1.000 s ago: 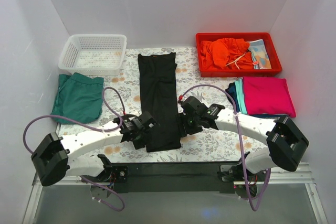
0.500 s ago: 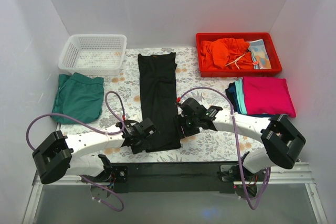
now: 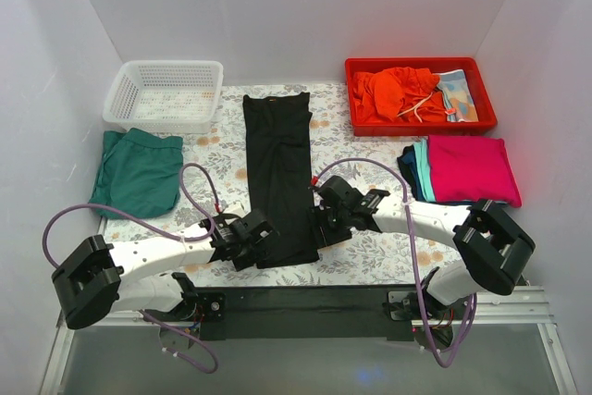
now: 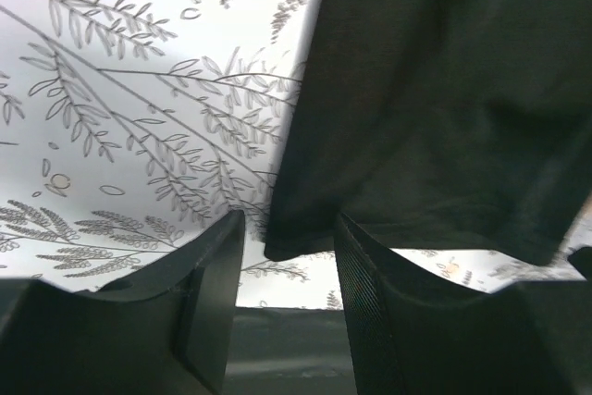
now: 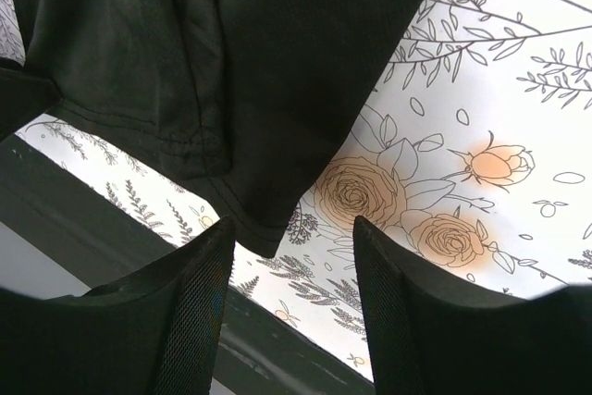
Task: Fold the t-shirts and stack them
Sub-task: Grab the bottom of the folded rectangular tshirt with both arms
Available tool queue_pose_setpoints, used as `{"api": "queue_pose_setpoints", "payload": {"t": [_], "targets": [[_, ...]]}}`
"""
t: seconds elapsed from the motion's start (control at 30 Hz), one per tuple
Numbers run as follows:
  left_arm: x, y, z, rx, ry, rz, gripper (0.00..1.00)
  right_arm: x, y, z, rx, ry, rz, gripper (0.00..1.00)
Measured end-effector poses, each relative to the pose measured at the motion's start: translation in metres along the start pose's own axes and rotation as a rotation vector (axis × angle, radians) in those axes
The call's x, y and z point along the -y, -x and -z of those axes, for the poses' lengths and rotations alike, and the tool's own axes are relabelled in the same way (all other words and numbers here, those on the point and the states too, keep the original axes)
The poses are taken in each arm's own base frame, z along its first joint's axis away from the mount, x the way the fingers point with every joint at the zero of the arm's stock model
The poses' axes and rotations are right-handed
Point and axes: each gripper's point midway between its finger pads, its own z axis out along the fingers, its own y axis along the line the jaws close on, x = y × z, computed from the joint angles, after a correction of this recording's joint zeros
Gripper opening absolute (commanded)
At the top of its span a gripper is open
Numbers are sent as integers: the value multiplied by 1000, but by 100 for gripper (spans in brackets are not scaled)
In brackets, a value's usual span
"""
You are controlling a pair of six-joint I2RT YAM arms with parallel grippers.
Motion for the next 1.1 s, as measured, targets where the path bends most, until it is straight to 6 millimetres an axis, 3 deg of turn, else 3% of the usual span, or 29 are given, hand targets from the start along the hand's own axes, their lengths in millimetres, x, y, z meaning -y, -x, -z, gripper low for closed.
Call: {"api": "queue_pose_setpoints", "payload": {"t": [0.17,0.37,0.73,0.83,1.0,1.1], "targets": [[1,-2,-3,-9,3,3,42,-1,-4,-2,-11,12,-9,56],[-2,-3,-4,-4,-27,11,27,-5,-12,-6,-39,19,-6,43],[1,-6,-6,-14,-55,19,19,-8,-23,-13,-83,27,-3,39],[1,-7,-6,-17,-54,19,19,-8,-22,-13,-81,26,-3,39],[2,-7,-6,-19,-58,23,29,-8,-21,-14,-78,25,-3,40],[4,-7,-6,-19,-64,26,23,-10,-18,-16,-74,28,-1,33]]}}
